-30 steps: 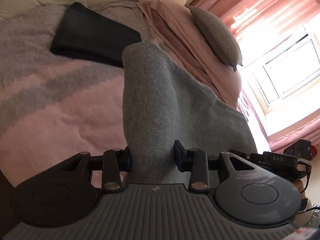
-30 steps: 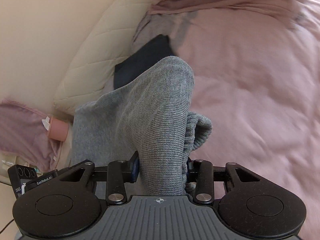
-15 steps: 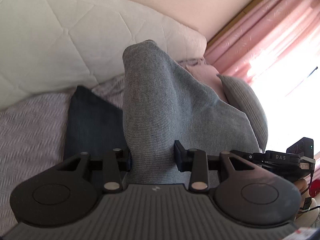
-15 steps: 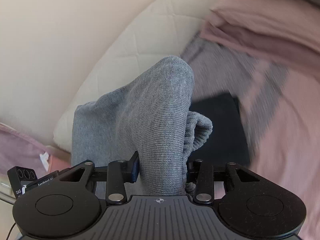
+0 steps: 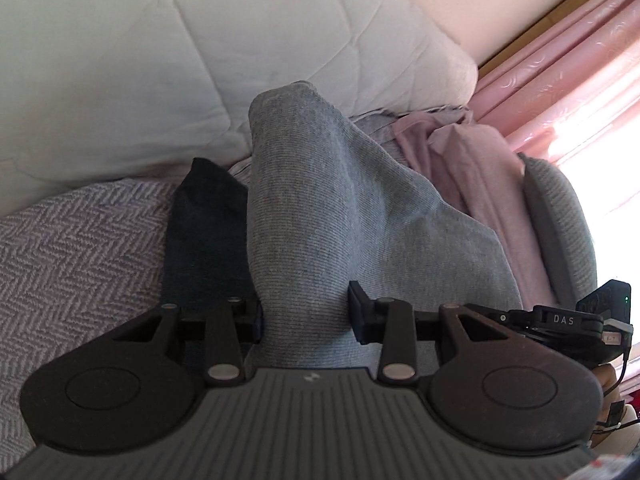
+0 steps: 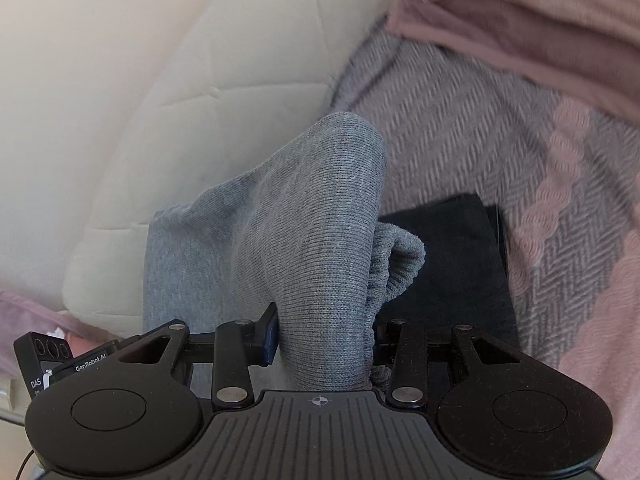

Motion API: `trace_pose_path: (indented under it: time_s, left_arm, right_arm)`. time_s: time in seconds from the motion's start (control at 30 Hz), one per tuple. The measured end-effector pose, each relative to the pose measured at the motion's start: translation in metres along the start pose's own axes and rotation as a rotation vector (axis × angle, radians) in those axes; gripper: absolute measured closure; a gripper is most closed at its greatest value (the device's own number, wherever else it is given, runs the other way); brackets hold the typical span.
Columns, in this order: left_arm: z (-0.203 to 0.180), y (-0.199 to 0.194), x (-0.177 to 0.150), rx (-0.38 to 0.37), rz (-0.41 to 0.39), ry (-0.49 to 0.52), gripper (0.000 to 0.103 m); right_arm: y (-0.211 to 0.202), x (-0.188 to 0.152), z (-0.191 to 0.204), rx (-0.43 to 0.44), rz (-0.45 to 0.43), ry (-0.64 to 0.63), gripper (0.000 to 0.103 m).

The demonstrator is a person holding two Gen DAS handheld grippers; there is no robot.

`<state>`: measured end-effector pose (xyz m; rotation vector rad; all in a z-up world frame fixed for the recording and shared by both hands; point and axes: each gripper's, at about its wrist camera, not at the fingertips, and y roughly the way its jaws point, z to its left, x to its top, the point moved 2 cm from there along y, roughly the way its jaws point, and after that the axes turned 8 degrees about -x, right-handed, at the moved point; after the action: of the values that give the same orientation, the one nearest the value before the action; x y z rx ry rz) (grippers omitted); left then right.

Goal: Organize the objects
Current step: 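Lower the bundle onto the dark folded cloth and open both grippers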

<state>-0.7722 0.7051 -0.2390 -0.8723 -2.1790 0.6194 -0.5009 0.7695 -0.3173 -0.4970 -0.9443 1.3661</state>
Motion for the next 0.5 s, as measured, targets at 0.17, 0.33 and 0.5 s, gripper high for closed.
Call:
trace_pose_path:
  time_s: [0.17, 0.33, 0.5]
  left_arm:
    - [0.019, 0.025, 0.0, 0.017, 0.022, -0.014, 0.07]
    - [0.036, 0.045, -0.001, 0.041, 0.029, -0.012, 0.068]
    - [0.044, 0.034, -0.006, 0.072, 0.024, 0.008, 0.063]
  right_arm:
    - [0.027, 0.002, -0.018, -0.011, 0.03, 0.026, 0.066]
    - [0.044, 0.005, -0.031, -0.039, 0.036, 0.033, 0.062]
    - [0.039, -0.005, -0.033, -0.172, -0.036, 0.003, 0.043]
